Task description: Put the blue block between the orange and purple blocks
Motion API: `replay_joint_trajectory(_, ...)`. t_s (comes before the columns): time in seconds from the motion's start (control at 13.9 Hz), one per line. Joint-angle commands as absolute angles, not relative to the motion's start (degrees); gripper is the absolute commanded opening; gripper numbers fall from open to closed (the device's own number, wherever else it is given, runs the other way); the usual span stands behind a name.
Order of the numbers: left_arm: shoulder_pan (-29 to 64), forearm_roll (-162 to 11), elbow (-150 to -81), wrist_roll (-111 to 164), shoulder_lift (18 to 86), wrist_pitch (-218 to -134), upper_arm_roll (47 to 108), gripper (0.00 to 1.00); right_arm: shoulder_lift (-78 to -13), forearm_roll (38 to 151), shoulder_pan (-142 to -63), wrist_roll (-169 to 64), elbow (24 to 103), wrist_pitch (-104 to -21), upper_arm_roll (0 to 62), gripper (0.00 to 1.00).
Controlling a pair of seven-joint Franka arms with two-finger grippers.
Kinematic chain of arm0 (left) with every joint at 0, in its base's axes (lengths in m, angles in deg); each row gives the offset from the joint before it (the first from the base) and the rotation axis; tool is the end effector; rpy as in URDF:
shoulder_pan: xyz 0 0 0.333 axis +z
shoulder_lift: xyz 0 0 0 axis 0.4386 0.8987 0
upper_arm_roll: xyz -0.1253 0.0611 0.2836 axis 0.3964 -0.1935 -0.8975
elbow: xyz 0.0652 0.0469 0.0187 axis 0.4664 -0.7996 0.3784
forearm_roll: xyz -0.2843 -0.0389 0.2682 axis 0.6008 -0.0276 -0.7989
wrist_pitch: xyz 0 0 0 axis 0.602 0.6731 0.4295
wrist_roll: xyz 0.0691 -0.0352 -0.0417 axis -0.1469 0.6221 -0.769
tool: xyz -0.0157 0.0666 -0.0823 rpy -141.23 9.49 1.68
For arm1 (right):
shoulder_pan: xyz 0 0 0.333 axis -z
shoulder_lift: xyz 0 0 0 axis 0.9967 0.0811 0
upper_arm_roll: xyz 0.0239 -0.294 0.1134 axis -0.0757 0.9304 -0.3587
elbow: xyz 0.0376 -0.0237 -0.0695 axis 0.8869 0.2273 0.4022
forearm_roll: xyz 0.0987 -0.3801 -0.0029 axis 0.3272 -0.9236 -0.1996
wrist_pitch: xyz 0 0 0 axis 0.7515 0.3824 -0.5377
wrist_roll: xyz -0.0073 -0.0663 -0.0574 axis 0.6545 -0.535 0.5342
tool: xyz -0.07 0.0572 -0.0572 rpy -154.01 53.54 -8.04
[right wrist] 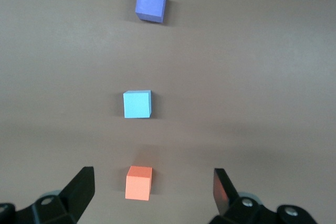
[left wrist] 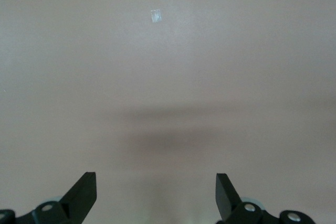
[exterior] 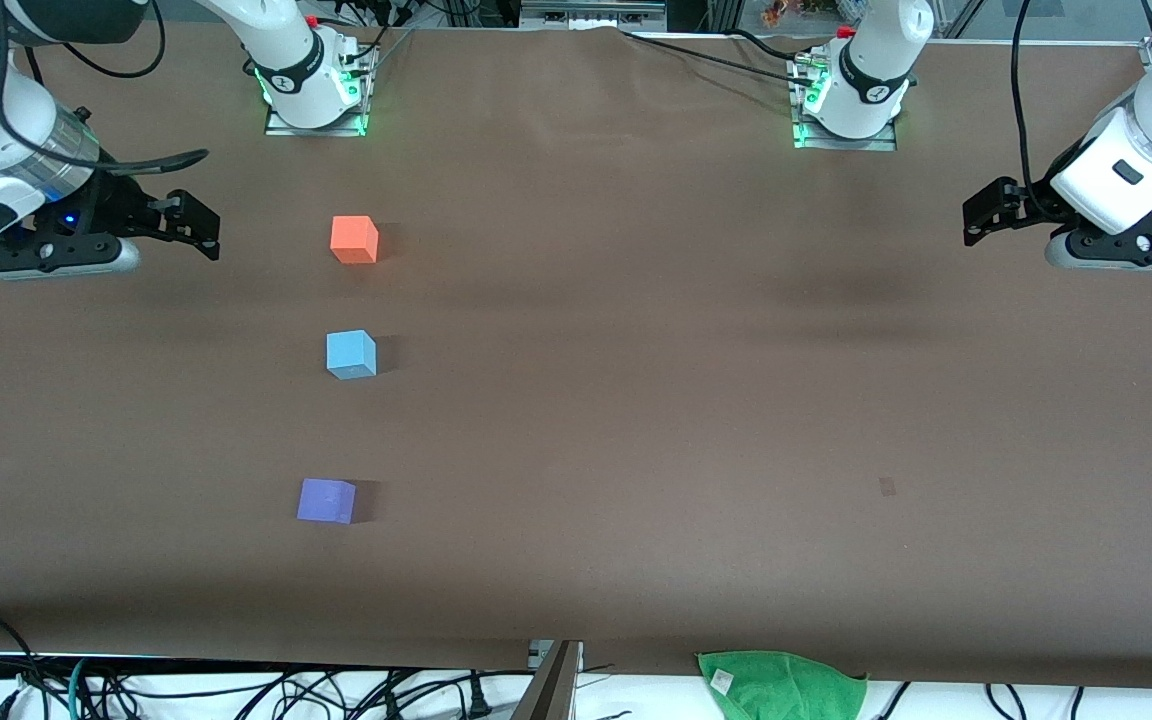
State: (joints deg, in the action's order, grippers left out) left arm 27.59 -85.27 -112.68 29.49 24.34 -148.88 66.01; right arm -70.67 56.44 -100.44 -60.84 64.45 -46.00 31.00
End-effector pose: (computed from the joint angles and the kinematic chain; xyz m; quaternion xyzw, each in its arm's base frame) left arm 0.5375 -0.0501 0.5877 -0.9988 0.0178 0.0448 0.0116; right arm 0.5468 0.0902 0.5706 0.9984 0.0556 0.0059 0.0073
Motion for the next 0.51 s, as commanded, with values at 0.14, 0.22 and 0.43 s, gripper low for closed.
replay_joint_trajectory(0.14, 27.4, -86.0, -111.1, 29.6, 25.0, -147.9, 66.0, 1.0, -68.8, 56.6, -99.0, -60.2, 61.4, -44.6, 29.7, 1.0)
replay_joint_trajectory(0.22, 27.4, -86.0, -111.1, 29.6, 25.0, -147.9, 66.0, 1.0, -68.9, 57.5, -99.0, -60.2, 61.3, -44.0, 30.1, 1.0)
replay_joint_trajectory(0.43, 27.4, -86.0, -111.1, 29.6, 25.0, -147.9, 66.0, 1.0, -69.2, 58.9, -98.7, -57.9, 61.2, -42.7, 31.9, 1.0)
